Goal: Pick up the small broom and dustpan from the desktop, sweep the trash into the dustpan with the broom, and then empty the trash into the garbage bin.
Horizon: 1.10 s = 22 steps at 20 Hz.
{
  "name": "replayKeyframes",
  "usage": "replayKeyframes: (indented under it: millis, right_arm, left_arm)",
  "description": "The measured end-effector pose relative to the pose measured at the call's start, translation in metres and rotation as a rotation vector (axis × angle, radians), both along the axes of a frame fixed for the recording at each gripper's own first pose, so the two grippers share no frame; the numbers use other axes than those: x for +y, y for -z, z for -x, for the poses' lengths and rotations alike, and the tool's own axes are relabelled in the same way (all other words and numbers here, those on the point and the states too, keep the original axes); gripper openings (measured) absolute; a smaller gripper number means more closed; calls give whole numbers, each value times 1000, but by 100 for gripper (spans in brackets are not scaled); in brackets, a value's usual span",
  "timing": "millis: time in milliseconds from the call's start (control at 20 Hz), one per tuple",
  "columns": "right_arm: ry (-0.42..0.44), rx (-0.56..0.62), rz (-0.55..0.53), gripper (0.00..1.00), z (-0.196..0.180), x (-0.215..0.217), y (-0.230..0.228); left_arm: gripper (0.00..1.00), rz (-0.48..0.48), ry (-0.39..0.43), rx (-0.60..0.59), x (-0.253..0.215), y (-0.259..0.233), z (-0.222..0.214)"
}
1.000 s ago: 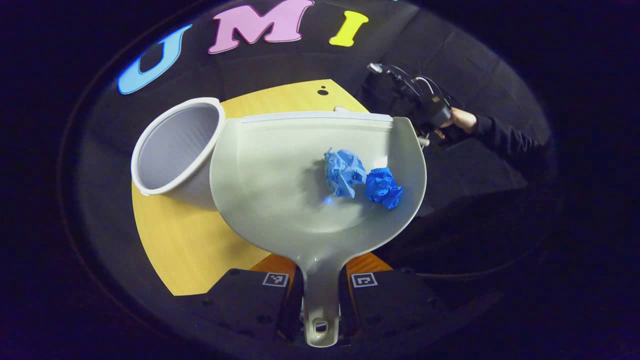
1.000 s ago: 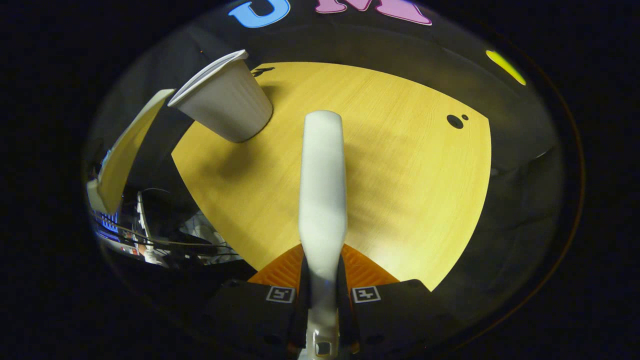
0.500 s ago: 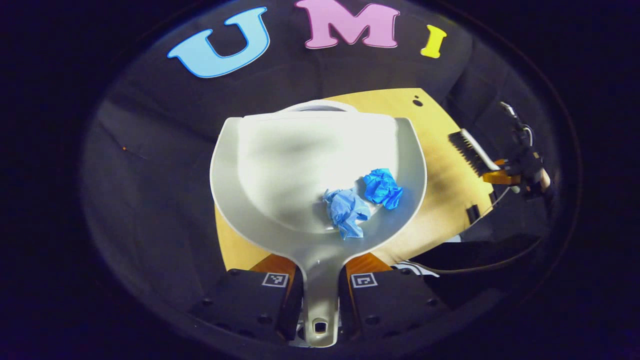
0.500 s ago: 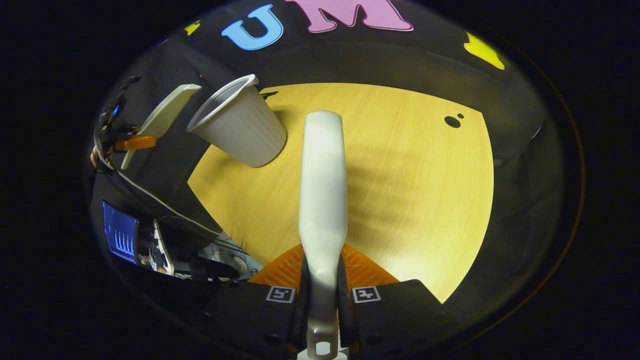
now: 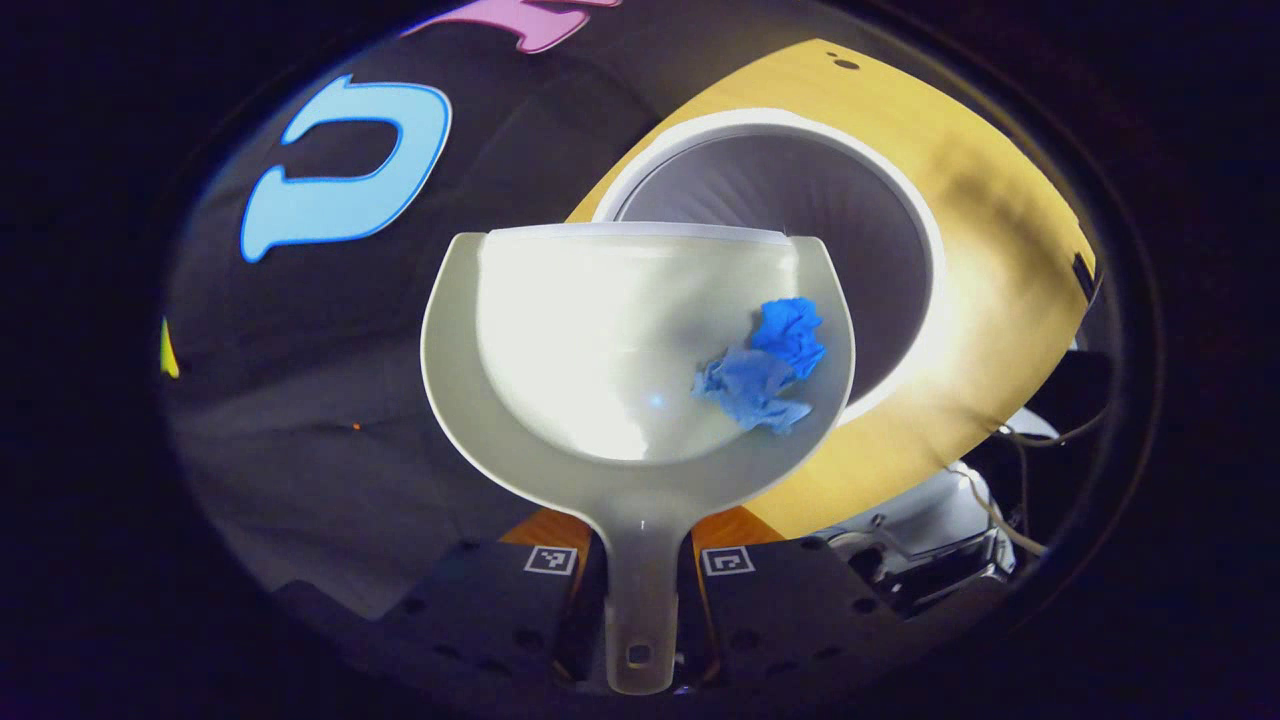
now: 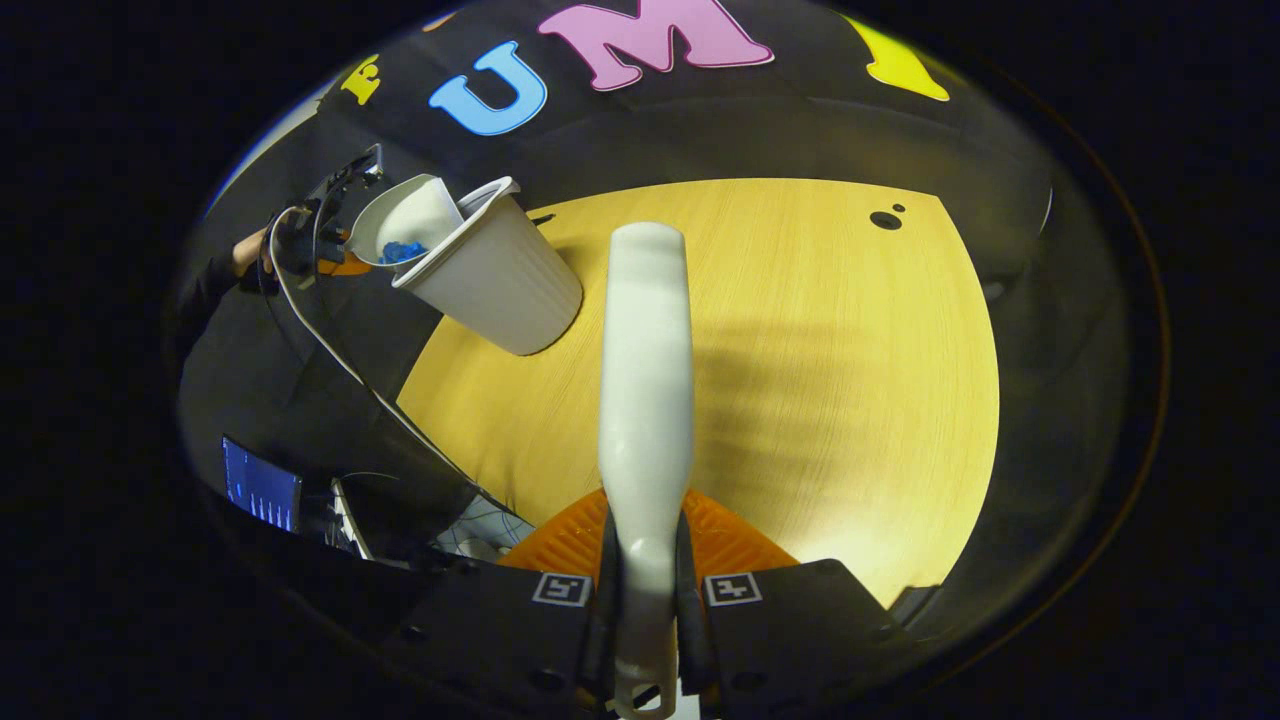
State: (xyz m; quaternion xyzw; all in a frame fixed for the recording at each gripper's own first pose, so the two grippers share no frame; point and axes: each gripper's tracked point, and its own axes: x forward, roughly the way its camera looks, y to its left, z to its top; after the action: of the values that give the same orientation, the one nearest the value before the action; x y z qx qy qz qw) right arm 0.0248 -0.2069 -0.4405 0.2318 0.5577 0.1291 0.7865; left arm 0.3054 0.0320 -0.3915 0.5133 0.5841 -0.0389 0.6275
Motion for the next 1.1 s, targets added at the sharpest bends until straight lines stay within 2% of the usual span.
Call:
replayKeyframes:
  millis: [150, 250, 500, 600, 700, 750, 800, 900, 1000, 1100]
  right_arm:
    - [13, -10, -7, 27, 4, 0, 5]
    - [19, -2, -14, 27, 8, 2, 6]
    - [19, 1, 0, 27, 10, -6, 10]
    - [17, 8, 11, 27, 8, -8, 12]
    - [21, 12, 23, 27, 4, -11, 14]
    - [22, 10, 39, 22, 3, -13, 15]
    - [16, 16, 60, 27, 3, -13, 19]
    - [-2, 43, 90, 27, 9, -13, 23]
    - [-19, 63, 102, 27, 11, -9, 24]
    - [-18, 53, 145, 27, 12, -13, 28]
  left_arm:
    - [29, -170, 119, 28, 2, -6, -7]
    - [29, -237, 157, 15, 3, -7, -4]
    - [29, -196, 147, -44, 3, -9, -4]
    - [29, -118, 109, -88, 0, -4, -7]
    - [29, 0, 54, -154, -16, 0, -11]
    - [29, 71, 34, -199, -26, 1, -12]
    - [29, 141, 12, -248, -38, 1, -14]
    - [29, 266, -27, -337, -62, 0, -19]
    - [29, 390, -35, -393, -82, 6, -21]
    - [29, 538, -49, -396, -124, 26, -11]
